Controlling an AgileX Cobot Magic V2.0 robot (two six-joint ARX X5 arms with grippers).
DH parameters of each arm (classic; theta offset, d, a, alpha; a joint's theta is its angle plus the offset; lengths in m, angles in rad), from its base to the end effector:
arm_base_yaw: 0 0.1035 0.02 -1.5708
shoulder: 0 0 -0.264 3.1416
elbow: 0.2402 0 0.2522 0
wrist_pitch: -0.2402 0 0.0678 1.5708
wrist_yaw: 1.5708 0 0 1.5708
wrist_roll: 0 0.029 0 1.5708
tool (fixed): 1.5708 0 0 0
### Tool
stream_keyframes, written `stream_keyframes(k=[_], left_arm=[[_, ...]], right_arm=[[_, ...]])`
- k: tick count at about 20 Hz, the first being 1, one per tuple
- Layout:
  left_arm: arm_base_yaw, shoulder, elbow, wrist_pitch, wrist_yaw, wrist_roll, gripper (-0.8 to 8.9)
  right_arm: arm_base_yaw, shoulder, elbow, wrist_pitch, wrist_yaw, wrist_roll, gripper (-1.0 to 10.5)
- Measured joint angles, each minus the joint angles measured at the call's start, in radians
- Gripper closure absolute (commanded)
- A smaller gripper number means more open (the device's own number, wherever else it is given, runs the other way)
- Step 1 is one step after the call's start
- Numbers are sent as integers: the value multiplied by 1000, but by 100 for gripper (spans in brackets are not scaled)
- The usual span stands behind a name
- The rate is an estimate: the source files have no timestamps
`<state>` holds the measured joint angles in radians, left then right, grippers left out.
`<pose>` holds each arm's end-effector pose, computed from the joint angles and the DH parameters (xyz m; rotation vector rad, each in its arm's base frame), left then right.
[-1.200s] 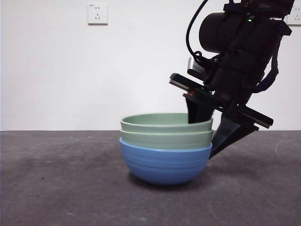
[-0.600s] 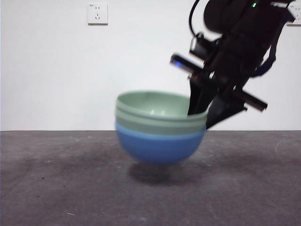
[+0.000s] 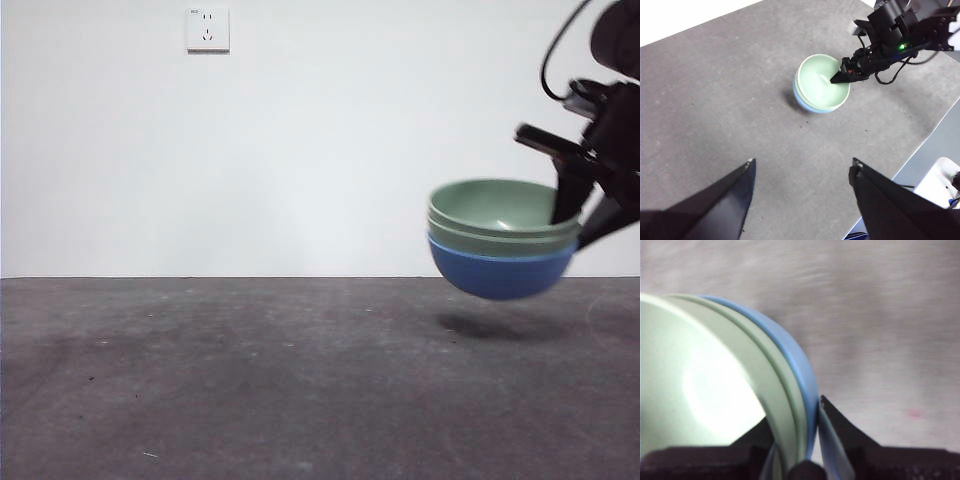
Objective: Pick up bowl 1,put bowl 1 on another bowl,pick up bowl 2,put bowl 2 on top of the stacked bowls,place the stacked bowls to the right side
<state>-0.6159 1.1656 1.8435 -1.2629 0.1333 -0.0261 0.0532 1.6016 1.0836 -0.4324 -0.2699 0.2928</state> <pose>0.1199 -0.0896 0.4932 0.1189 0.5905 -0.7195 0.3255 0.0251 0.2203 0.3713 0.9879 0.1577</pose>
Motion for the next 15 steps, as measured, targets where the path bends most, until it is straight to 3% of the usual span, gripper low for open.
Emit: stream_keyframes(k=[10,13,15], left_arm=[[0,0,0,-6,0,0,494],[0,0,0,-15,0,0,495],[0,0,0,-15,0,0,494]], right_arm=[[-36,129,15,15,-19,-24,949],[-36,130,16,18,-20,-31,744],[-34,137,16,13,-19,-35,716]])
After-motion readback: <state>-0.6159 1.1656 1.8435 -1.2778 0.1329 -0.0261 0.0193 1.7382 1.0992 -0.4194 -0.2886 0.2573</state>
